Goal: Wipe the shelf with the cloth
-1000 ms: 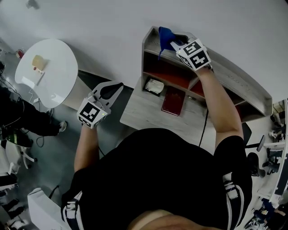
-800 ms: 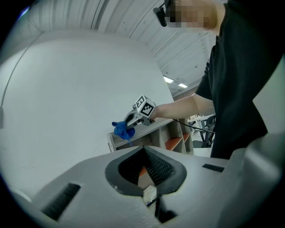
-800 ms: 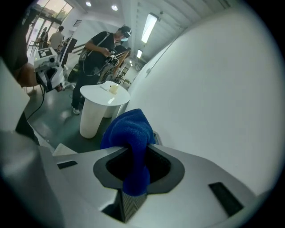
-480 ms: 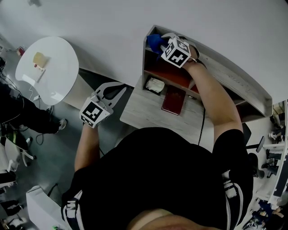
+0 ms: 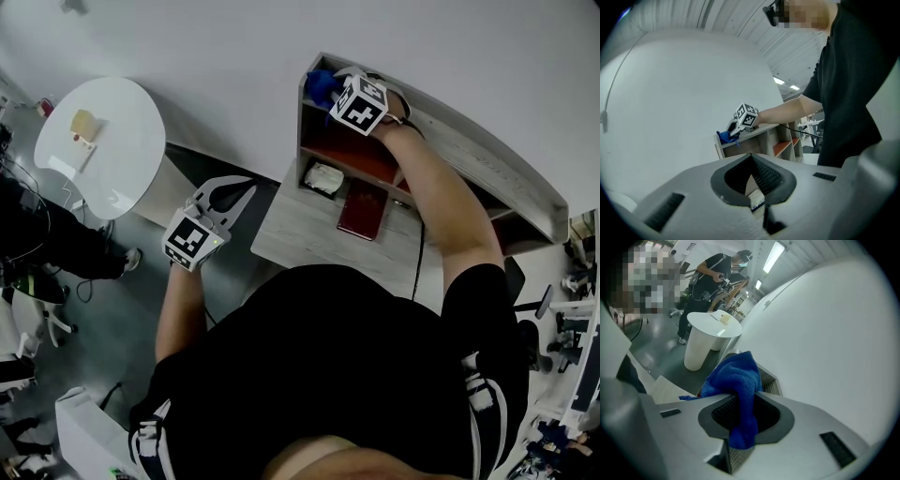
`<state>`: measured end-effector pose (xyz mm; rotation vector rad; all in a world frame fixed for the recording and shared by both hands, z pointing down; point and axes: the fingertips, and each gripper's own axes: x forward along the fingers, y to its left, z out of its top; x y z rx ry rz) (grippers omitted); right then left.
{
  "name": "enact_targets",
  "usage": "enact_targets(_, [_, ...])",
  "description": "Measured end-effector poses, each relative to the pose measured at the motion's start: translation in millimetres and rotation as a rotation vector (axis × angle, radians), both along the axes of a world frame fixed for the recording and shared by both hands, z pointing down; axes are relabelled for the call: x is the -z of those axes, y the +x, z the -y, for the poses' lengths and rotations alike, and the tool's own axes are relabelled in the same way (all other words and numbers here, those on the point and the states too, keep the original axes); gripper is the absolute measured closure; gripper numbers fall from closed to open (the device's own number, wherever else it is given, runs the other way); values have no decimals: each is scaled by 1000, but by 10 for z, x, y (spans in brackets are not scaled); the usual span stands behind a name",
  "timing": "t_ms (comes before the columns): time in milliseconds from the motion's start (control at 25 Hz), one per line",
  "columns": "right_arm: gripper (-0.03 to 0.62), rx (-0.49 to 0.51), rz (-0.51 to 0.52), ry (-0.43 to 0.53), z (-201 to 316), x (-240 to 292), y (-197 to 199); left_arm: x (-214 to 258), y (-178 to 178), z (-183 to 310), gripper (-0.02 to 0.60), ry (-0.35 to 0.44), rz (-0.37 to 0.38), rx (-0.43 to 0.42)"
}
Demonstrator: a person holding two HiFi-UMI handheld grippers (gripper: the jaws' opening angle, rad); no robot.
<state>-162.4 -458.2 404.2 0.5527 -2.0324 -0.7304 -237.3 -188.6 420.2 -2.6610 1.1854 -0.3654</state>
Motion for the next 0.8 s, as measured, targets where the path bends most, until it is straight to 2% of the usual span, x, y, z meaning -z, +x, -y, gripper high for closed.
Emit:
enact_targets(200, [514, 6, -19, 39, -19, -6, 36, -24, 16, 25, 568, -11, 6, -1])
enact_targets(480, [514, -20, -24, 39, -54, -24, 195, -82, 119, 65, 568, -30, 14, -30])
enact_targets(800, [514, -94, -16, 28, -81, 0, 743, -66, 486, 191, 568, -35, 17, -108])
